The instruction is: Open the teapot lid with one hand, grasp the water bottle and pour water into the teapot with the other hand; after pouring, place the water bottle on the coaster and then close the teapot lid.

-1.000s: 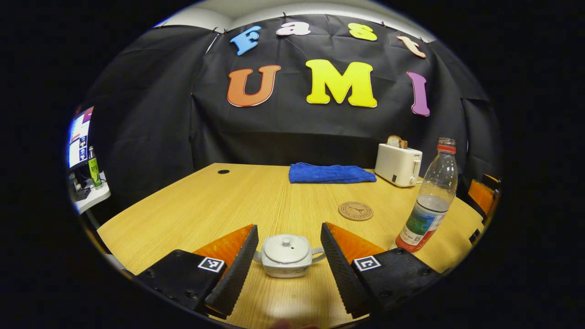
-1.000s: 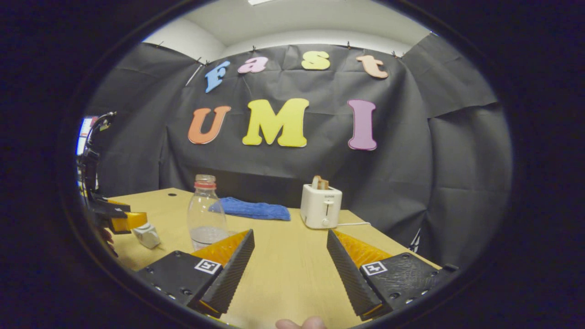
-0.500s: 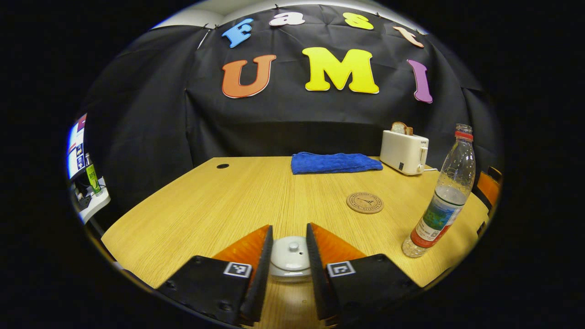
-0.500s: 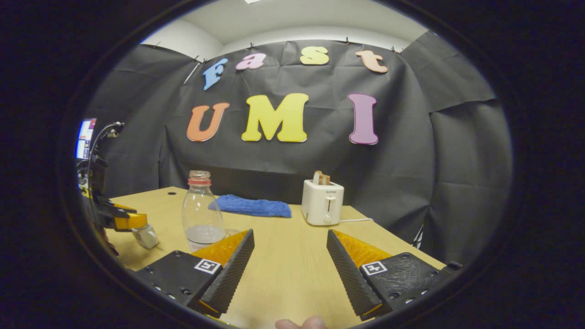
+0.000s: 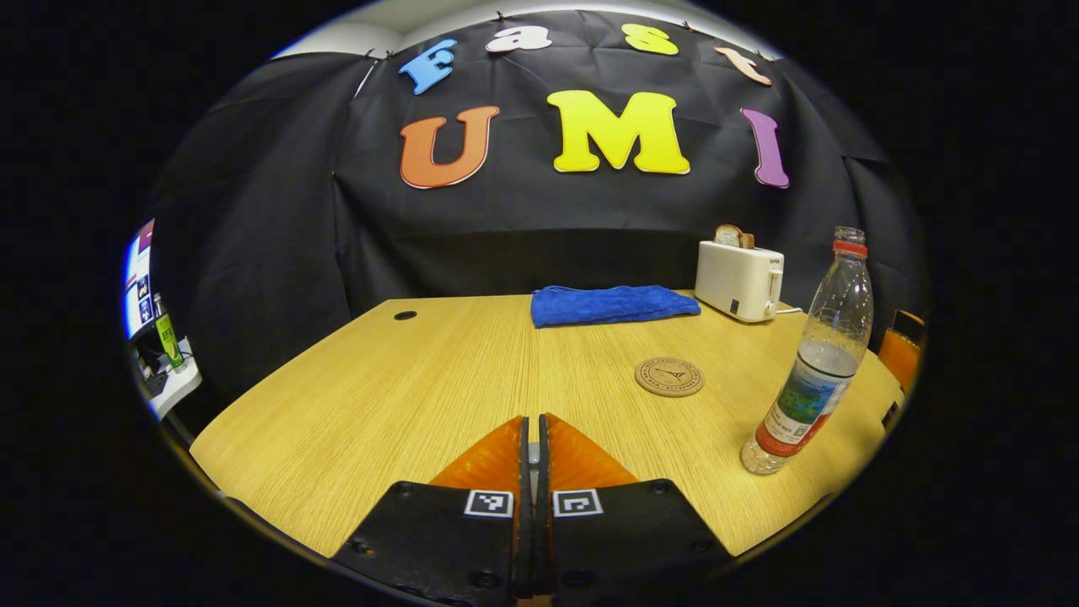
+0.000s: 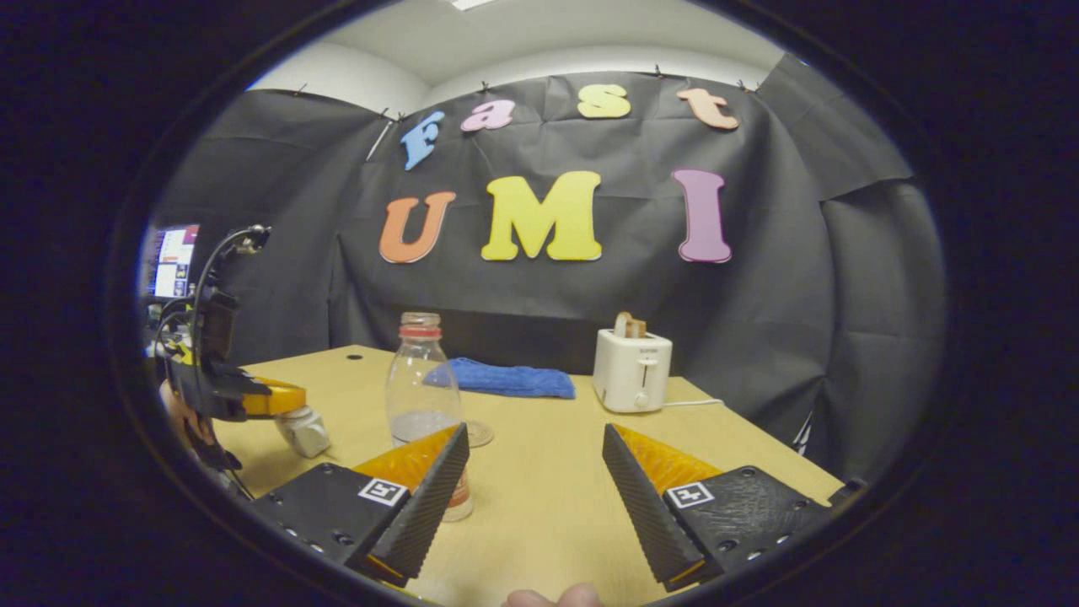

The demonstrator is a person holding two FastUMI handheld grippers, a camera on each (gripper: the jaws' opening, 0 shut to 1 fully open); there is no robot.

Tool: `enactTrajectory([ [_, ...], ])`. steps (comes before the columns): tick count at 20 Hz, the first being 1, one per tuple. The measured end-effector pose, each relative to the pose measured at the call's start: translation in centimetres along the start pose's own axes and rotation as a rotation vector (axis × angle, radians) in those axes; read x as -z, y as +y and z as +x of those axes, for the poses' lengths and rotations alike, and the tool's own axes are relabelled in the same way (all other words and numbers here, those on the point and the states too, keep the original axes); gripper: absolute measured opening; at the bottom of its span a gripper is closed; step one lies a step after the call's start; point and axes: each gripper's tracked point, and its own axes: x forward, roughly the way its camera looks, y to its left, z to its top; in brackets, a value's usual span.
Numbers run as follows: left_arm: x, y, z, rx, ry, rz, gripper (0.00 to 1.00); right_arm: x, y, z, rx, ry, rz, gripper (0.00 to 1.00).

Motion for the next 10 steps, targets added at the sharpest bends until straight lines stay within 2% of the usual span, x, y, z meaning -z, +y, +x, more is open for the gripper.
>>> enactTrajectory([
  [1,-0.2,-0.1,-0.2,0.004,-0.007,0.001,0.03,0.3,0.4,-0.2,-0.016,0.008,0.005,0.95],
  [4,-1.4,-0.4,-0.9,0.028,-0.037,-0.01,0.03,1.7,2.8,-0.3,-0.085,0.046,0.032,0.99],
  [5,-2.1,-0.4,-1.4,0.035,-0.056,-0.017,0.03,2.1,3.4,-0.1,-0.103,0.061,0.039,0.95],
  [7,-3.0,-0.6,-2.2,0.056,-0.083,-0.045,0.02,2.8,4.9,0.3,-0.138,0.084,0.052,0.95],
  [10,-3.9,-0.3,-3.7,0.059,-0.103,-0.058,0.02,3.4,6.1,1.4,-0.162,0.108,0.059,0.99],
])
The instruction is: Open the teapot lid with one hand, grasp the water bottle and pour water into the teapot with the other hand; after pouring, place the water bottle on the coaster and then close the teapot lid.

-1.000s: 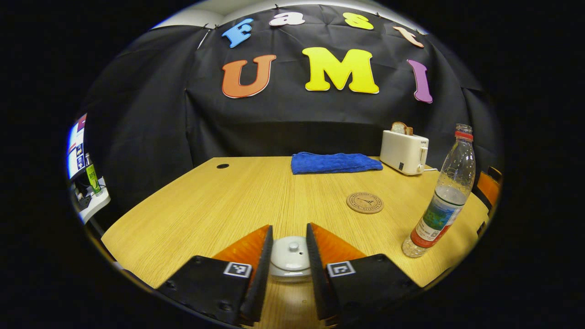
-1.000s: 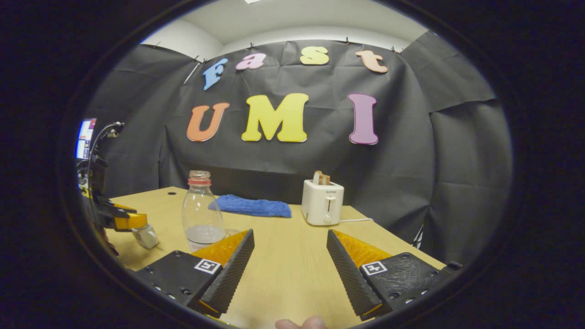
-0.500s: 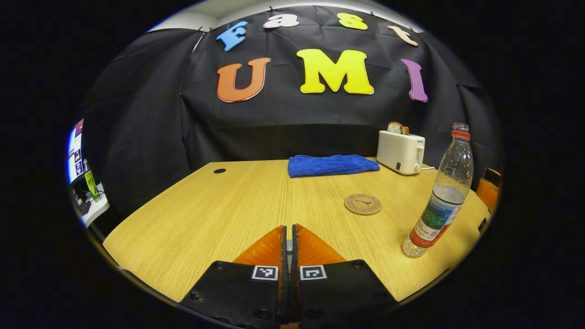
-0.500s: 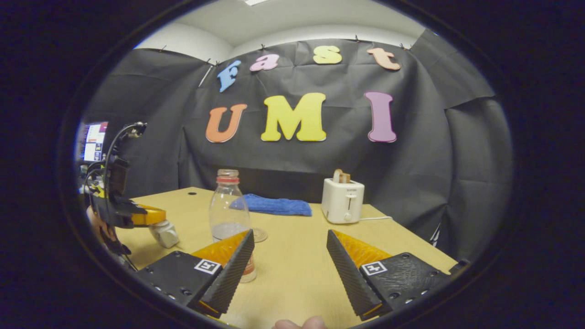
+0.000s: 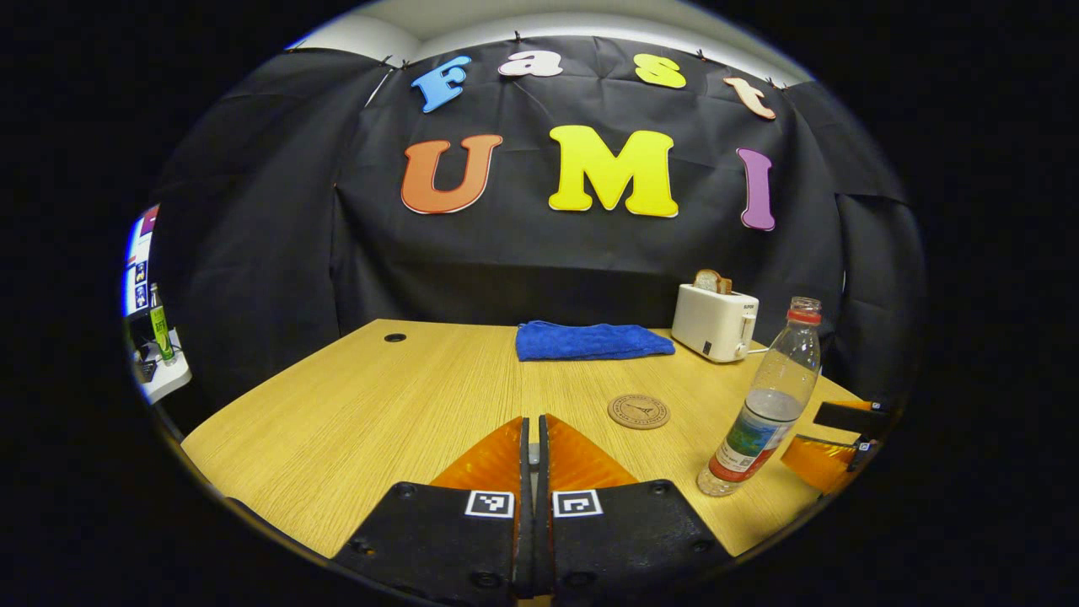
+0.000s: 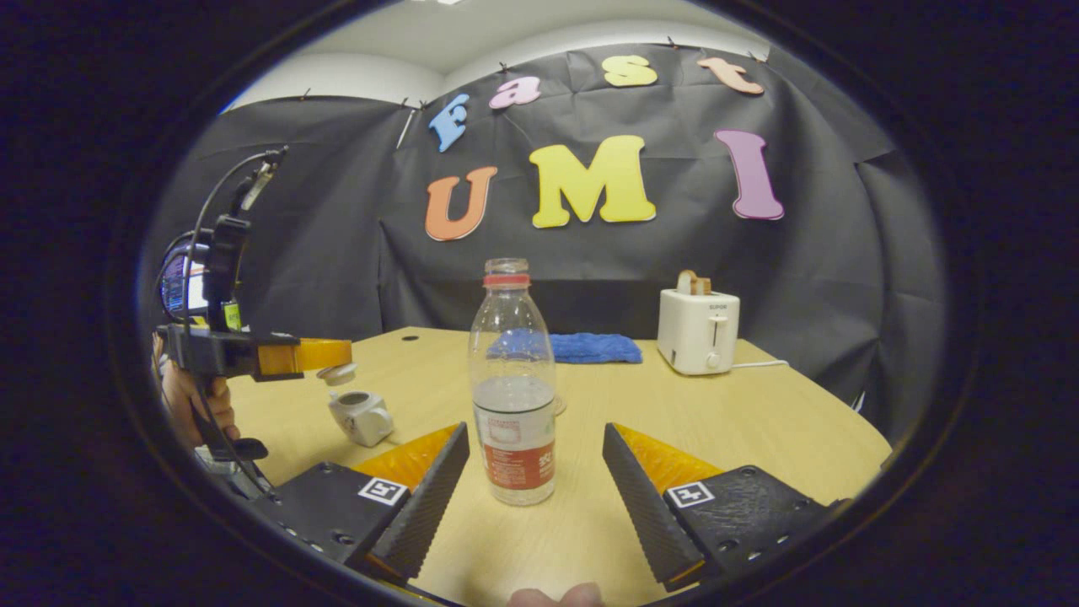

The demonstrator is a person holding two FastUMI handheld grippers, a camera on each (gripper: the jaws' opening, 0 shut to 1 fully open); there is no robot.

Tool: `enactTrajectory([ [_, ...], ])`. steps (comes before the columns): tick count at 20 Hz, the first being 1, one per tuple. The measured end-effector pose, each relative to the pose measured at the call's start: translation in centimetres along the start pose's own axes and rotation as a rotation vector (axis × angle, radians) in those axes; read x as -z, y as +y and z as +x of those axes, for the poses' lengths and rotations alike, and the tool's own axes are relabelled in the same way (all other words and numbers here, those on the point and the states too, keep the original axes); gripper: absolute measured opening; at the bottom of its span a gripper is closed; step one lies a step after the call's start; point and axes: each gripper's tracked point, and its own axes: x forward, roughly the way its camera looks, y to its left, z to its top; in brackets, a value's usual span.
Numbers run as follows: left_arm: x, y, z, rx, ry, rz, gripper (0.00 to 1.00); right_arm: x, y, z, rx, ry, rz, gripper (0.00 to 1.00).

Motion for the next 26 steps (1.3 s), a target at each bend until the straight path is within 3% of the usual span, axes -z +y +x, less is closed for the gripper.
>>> enactTrajectory([
  [4,-0.7,1.0,-1.5,-0.015,-0.026,-0.002,0.02,0.4,0.9,2.0,-0.013,0.015,0.005,0.99],
  [5,-0.8,1.0,-1.6,-0.009,-0.032,-0.008,0.03,0.4,1.0,2.4,-0.012,0.018,0.007,0.93],
  [7,-0.3,0.9,-1.7,-0.003,-0.025,-0.009,0.03,0.2,1.0,3.3,-0.002,0.013,0.018,0.99],
  [12,-0.4,1.3,-2.2,-0.006,-0.034,-0.018,0.02,-0.5,0.9,4.5,0.02,0.006,0.03,0.97],
  [16,-0.5,2.1,-2.4,-0.011,-0.046,-0.038,0.02,-0.6,1.5,4.5,0.021,0.007,0.016,0.78],
  [18,-0.1,2.7,-2.3,-0.02,-0.046,-0.037,0.02,-2.0,2.0,4.5,-0.004,-0.016,-0.047,0.74],
  [22,-0.3,3.2,-2.5,-0.017,-0.056,-0.054,0.02,-3.9,1.1,5.5,0.02,-0.022,-0.208,0.69],
  [26,-0.4,3.7,-2.6,-0.021,-0.074,-0.077,0.02,-5.2,1.5,6.9,0.025,-0.004,-0.417,0.69],
])
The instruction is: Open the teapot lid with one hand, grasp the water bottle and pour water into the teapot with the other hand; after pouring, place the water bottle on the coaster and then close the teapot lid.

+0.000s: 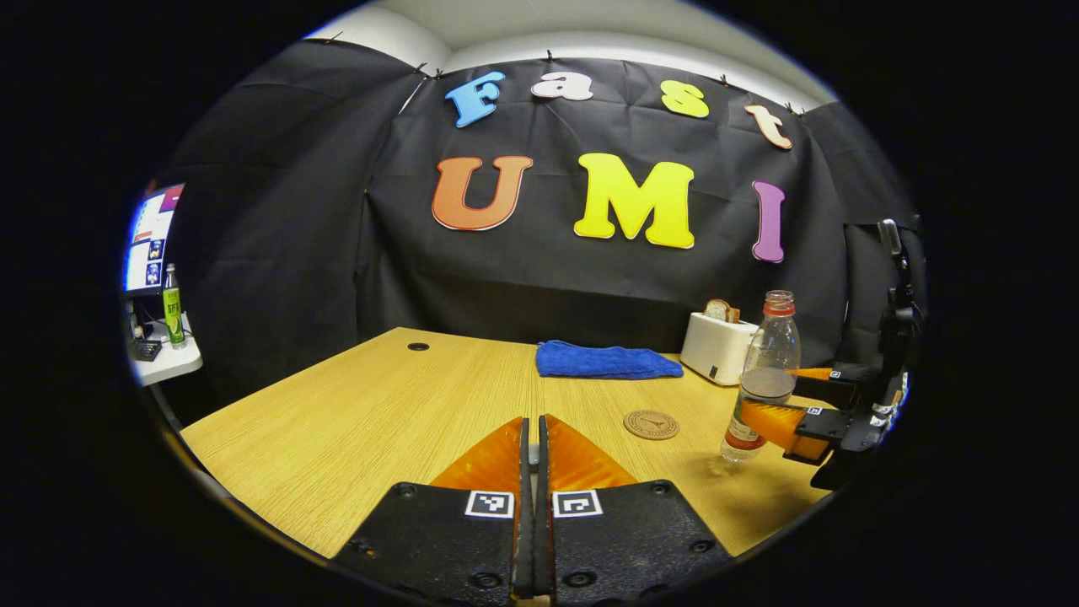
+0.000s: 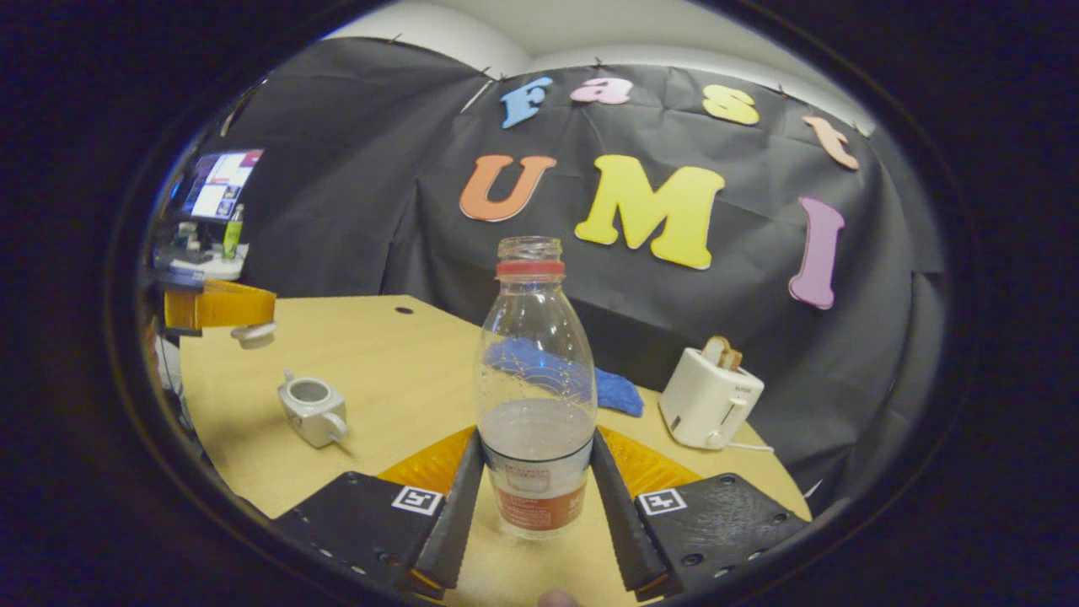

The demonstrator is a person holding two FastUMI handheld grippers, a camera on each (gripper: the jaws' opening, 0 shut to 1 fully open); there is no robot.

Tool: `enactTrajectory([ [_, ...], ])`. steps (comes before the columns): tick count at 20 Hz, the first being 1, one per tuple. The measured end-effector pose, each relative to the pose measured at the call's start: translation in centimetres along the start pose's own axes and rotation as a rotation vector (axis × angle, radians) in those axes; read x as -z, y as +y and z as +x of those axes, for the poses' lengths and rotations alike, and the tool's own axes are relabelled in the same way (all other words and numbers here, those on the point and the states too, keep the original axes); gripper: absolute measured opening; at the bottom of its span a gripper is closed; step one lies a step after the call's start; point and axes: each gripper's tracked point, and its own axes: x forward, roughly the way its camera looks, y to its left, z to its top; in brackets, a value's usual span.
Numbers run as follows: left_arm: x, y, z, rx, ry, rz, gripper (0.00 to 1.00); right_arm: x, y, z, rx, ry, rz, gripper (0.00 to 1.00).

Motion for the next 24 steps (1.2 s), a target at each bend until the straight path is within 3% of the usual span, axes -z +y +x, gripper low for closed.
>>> enactTrajectory([
  [8,-0.6,2.7,-0.4,-0.04,-0.019,0.027,0.02,-0.6,2.6,2.7,0.007,0.01,-0.487,0.7],
  [18,-0.8,4.7,-0.5,-0.072,-0.024,0.022,0.02,-0.1,5.3,4.6,0.039,-0.041,-0.889,0.7],
  [24,-0.9,5.2,-0.7,-0.075,-0.026,0.017,0.02,-0.1,6.4,5.2,0.039,-0.07,-1.016,0.7],
])
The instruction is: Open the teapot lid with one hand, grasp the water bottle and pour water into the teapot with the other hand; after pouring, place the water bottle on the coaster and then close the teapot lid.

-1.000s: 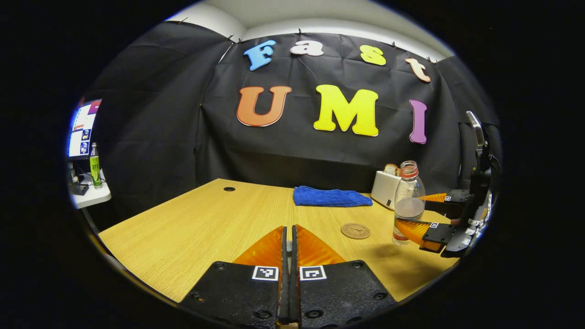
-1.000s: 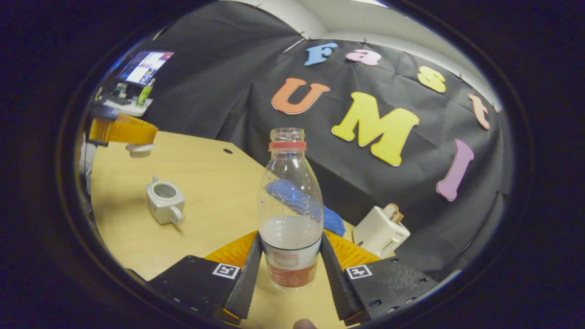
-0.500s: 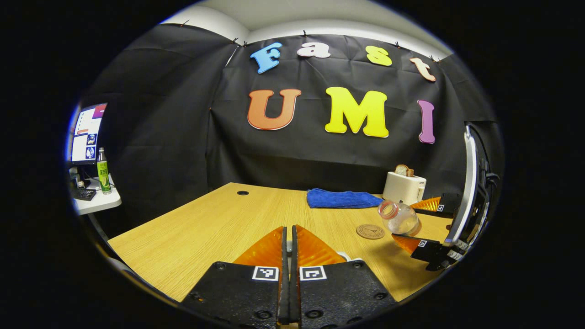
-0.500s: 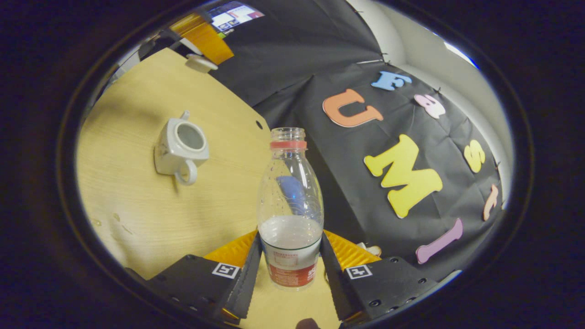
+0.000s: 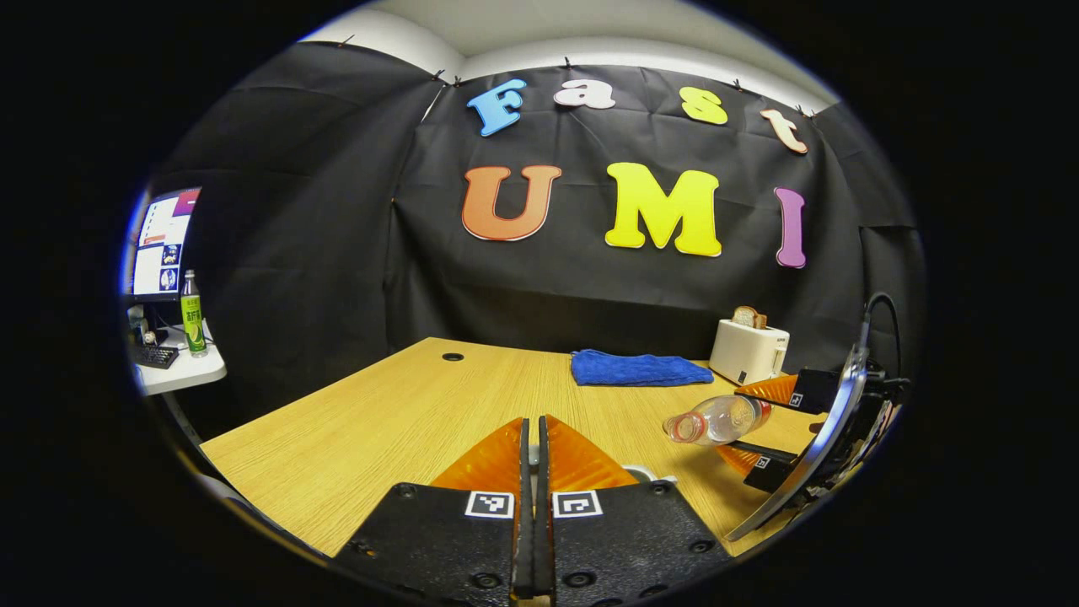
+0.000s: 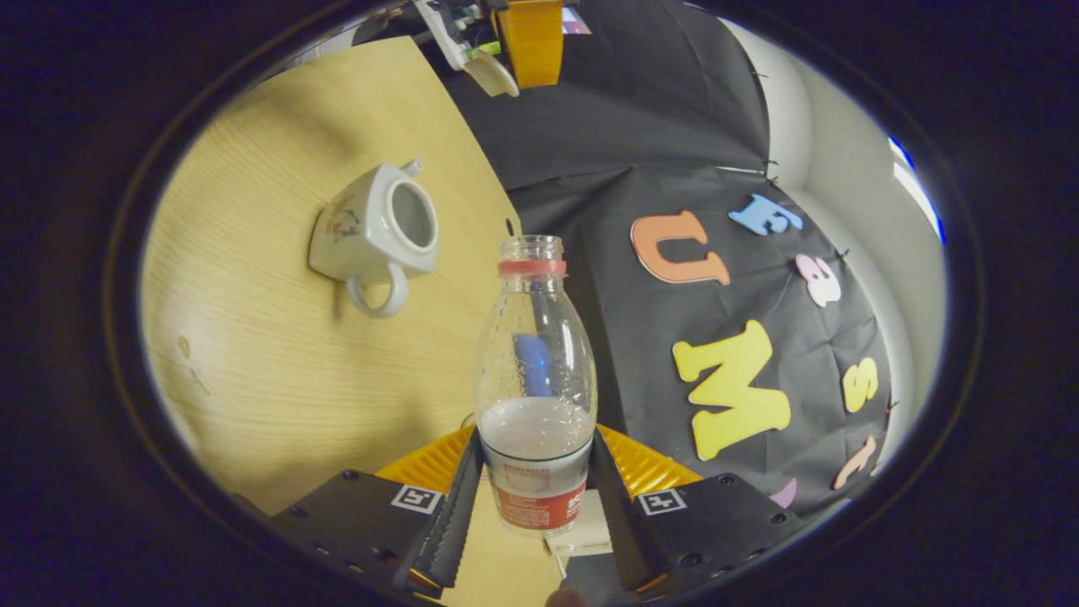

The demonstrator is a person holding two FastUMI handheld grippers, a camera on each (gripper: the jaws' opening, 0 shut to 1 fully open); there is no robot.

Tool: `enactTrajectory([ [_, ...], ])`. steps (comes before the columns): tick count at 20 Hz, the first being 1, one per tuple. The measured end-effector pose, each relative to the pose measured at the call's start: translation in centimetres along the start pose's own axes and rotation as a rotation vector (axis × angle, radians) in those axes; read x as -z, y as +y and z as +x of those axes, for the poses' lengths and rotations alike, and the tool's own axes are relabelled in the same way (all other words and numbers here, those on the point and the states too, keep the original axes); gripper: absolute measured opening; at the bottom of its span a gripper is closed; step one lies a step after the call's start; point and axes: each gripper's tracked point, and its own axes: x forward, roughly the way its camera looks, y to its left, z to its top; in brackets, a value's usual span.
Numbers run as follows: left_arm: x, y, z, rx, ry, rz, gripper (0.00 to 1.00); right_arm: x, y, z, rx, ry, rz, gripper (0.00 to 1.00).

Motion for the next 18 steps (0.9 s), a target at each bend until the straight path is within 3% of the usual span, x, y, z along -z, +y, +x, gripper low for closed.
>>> enactTrajectory([
  [8,-0.3,0.5,-0.2,-0.006,-0.005,0.006,0.02,-1.2,-0.3,0.5,0.051,-0.047,-0.211,0.69],
  [18,-0.3,0.7,-0.3,-0.005,-0.001,0.014,0.03,-2.3,0.3,0.0,0.088,-0.074,-0.331,0.7],
])
